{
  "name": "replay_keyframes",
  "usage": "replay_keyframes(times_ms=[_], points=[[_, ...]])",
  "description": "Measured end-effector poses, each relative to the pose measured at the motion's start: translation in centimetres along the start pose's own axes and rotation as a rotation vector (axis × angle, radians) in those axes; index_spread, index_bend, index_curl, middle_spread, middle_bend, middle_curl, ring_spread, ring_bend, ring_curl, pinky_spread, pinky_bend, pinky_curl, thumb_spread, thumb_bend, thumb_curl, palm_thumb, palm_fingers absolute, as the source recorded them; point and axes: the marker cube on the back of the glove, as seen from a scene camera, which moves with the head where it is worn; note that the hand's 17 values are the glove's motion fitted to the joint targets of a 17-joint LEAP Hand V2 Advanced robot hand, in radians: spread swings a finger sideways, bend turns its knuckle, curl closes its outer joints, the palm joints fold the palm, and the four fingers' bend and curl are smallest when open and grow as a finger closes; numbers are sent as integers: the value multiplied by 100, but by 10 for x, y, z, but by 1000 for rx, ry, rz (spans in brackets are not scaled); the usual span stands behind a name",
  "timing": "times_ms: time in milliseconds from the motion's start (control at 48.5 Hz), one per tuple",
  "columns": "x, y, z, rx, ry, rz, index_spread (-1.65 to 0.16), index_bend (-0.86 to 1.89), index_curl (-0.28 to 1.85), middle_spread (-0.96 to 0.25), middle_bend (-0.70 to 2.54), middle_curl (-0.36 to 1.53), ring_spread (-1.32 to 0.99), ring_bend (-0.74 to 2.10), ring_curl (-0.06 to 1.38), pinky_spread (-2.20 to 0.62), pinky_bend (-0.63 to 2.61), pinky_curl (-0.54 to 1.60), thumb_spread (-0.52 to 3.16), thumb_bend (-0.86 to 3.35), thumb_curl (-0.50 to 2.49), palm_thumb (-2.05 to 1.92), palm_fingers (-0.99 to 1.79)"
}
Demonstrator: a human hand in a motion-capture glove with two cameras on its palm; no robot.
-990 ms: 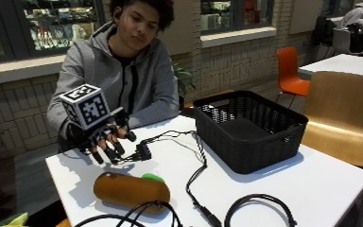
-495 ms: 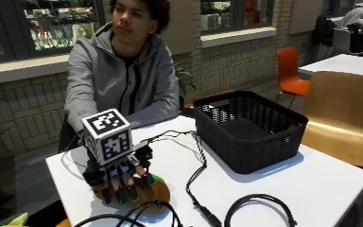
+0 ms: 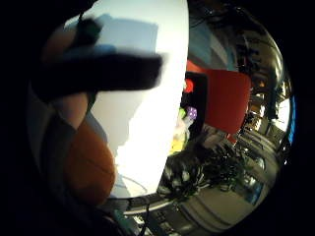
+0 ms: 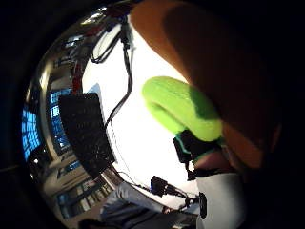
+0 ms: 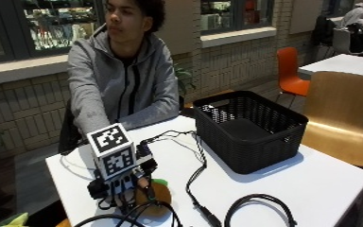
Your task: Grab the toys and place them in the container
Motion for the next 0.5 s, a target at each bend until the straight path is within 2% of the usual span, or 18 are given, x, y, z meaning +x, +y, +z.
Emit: replay_keyframes(times_ms=[83,165,268,351,495], points=[[-5,-2,-1,59,24,13,-25,-19,-6,7,27,32,-14,123,41,-18,147,44,125,10,36,35,30],[-9,-7,-5,134,61,16,-26,-19,-6,3,47,39,-19,144,48,-25,151,45,134,14,38,41,37],[-16,-8,-7,222,102,5,-27,-8,-4,-4,71,48,-22,157,53,-29,154,46,137,20,42,52,47],[-21,-1,-5,254,89,-1,-28,-2,-2,-9,77,52,-23,162,55,-31,158,47,132,21,47,59,48],[-61,18,-39,273,-31,-163,-28,9,0,-15,87,59,-25,162,54,-33,155,47,113,21,56,68,52]])
